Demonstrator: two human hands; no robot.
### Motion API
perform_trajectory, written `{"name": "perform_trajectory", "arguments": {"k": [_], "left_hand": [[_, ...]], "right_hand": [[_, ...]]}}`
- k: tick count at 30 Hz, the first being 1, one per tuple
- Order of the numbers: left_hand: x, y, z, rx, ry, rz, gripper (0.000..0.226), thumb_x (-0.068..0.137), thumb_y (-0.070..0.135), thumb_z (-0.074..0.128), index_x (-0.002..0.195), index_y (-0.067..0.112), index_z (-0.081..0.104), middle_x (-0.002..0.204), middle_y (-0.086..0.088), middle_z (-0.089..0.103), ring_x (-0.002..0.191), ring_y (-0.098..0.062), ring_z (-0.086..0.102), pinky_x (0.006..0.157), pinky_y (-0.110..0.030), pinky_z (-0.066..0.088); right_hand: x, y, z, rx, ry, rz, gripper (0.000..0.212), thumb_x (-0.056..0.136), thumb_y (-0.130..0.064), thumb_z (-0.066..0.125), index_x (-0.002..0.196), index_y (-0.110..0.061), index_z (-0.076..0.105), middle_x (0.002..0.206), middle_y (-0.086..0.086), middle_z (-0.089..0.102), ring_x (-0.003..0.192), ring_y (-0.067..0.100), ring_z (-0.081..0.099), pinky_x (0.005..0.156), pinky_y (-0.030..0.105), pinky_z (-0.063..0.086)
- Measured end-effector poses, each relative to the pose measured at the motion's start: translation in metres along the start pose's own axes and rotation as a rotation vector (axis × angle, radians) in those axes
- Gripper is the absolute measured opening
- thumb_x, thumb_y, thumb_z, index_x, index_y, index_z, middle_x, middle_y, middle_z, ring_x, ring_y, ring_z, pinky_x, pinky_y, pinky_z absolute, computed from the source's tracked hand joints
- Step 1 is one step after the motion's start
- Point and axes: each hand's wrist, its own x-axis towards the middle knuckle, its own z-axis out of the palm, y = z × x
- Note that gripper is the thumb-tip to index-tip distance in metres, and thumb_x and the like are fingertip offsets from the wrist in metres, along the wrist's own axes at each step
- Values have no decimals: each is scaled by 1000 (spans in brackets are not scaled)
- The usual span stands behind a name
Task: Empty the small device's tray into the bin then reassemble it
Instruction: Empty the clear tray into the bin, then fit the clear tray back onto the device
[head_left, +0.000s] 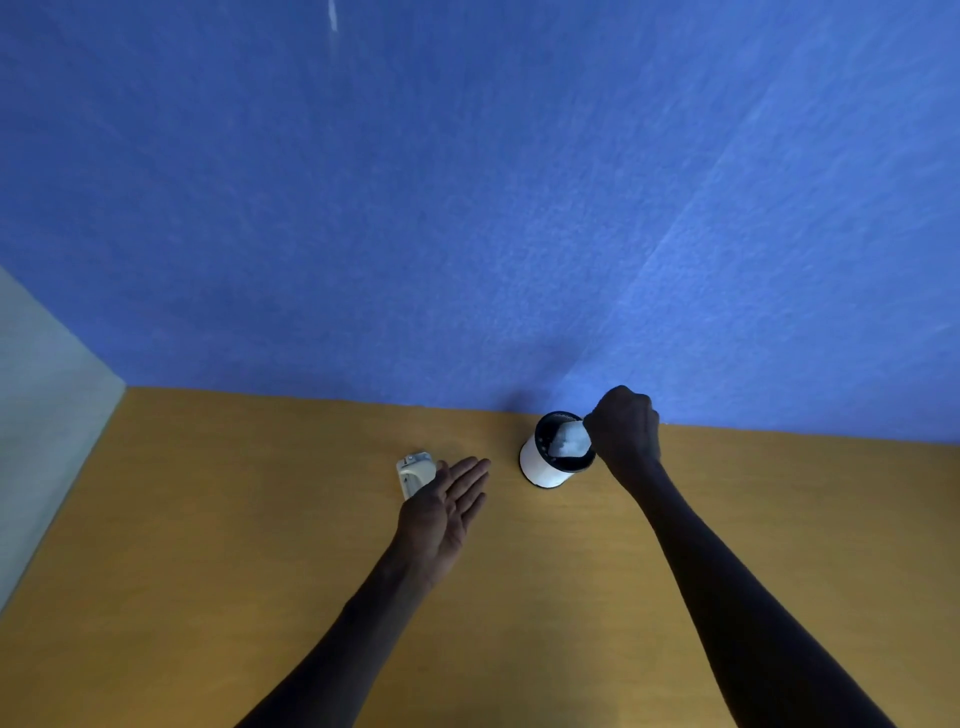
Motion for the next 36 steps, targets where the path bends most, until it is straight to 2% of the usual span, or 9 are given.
{"name": "perform_trajectory", "arguments": {"k": [5,8,13,18,21,24,26,32,36], "left_hand": [[0,-6,10,10,-12,-25,45,106,34,30,128,4,55,139,-13,58,133,-23,49,106,-34,39],[-1,-9,16,18,-25,-52,48,106,34,29,134,1,50,142,-13,55,136,-24,46,108,-34,37],[-5,-14,26,26,-40,-83,49,106,35,30,136,0,47,143,-12,54,137,-23,44,107,-33,37],[-10,-7,26,0,-3,-61,44,105,35,33,128,4,54,143,-12,53,135,-25,48,100,-32,44],[-16,4,19,-53,10,-8,37,104,28,41,129,5,55,126,-13,68,114,-23,66,84,-31,58],[-23,16,2,-99,26,60,32,103,24,46,125,3,56,101,-10,75,97,-22,71,75,-33,60],[-25,21,-12,-124,53,91,35,101,25,48,127,1,54,102,-12,71,95,-23,69,72,-33,60],[-29,33,-53,-128,79,128,31,97,22,52,120,3,58,98,-9,77,90,-19,74,67,-29,59],[-25,44,-77,-139,124,147,25,100,21,47,112,4,60,93,-8,78,86,-18,75,64,-29,60]], "right_hand": [[-14,18,-15,85,3,148,26,75,5,50,54,-1,37,48,10,41,44,21,35,45,27,29],[-34,24,-23,150,38,142,24,77,-3,56,58,12,56,52,27,54,48,30,43,50,38,46],[-75,14,-19,382,49,116,24,86,-9,65,64,-11,74,56,6,70,55,27,69,60,42,58],[-106,-7,12,547,21,121,11,89,-14,68,91,-9,78,65,1,73,60,16,73,65,44,63],[-123,-19,33,609,6,111,12,91,-16,68,92,-10,78,65,-2,73,60,10,72,65,37,62],[-136,-32,55,665,1,95,12,91,-14,67,92,-11,79,62,-2,72,54,0,68,55,10,51],[-144,-40,68,671,-24,61,12,91,-13,66,91,-12,79,61,-3,72,53,-2,67,51,4,46],[-150,-54,97,655,-158,40,24,91,-15,64,70,-18,76,58,-2,72,54,11,67,54,25,51],[-136,-51,113,575,-183,97,26,88,-10,60,65,-1,69,59,15,68,61,35,65,59,38,54]]}}
